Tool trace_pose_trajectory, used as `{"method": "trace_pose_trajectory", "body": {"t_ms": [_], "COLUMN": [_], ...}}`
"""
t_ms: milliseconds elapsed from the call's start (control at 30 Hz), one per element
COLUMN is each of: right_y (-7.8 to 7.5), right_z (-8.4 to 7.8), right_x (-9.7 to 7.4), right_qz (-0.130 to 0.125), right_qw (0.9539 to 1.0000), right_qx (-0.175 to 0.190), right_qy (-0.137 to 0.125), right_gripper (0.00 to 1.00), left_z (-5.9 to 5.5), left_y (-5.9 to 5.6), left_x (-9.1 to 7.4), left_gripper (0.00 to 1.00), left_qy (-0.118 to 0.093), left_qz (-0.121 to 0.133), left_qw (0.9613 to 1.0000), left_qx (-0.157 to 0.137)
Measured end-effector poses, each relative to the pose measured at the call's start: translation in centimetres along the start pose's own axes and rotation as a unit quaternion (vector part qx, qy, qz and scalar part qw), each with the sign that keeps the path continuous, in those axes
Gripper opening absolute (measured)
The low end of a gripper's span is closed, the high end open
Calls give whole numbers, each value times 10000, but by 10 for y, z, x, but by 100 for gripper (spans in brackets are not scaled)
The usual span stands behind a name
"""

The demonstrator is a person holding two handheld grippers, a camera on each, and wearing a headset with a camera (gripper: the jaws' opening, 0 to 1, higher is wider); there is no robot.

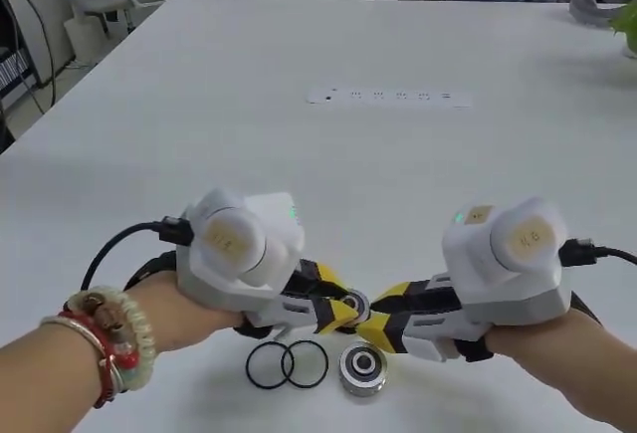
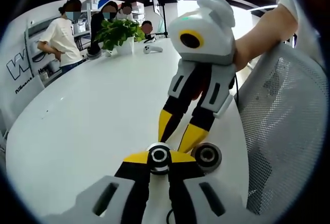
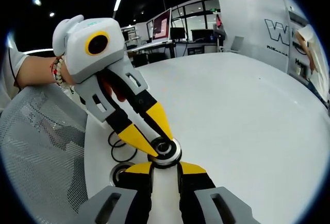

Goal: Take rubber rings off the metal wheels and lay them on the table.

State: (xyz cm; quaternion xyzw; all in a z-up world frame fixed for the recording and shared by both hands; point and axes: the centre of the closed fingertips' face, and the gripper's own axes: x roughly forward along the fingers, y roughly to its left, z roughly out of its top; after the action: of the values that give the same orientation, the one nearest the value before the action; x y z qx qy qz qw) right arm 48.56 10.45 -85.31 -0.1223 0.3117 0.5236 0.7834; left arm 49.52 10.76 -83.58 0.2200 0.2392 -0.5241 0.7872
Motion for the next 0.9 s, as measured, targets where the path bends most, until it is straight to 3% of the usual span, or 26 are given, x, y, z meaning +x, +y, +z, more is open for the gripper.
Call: {"method": "trace_pose_trajectory", "body": {"t_ms": [200,267,400,600,700,900], "right_y": [-1,0,0,-6,-9,-17], "right_z": [-3,-2,-2,-3,-4,2], "right_x": [0,0,0,-3,-3,-9], "right_qz": [-4,-48,-83,-204,-250,-284], "right_qw": [9999,9993,9985,9977,9984,9976], "right_qx": [-62,-342,-494,-583,-411,630], "right_qy": [101,151,209,288,282,71], "right_gripper": [12,11,9,0,0,0], "left_z": [1,1,1,2,2,2], "left_y": [0,0,-1,-1,-1,0], "left_x": [0,1,0,1,2,2], "left_gripper": [7,7,7,7,7,7], "left_qy": [-49,-49,-34,-27,-26,-22], "left_qz": [26,36,52,71,85,101], "left_qw": [10000,10000,10000,10000,9999,9999], "left_qx": [-38,-41,27,64,117,5]}}
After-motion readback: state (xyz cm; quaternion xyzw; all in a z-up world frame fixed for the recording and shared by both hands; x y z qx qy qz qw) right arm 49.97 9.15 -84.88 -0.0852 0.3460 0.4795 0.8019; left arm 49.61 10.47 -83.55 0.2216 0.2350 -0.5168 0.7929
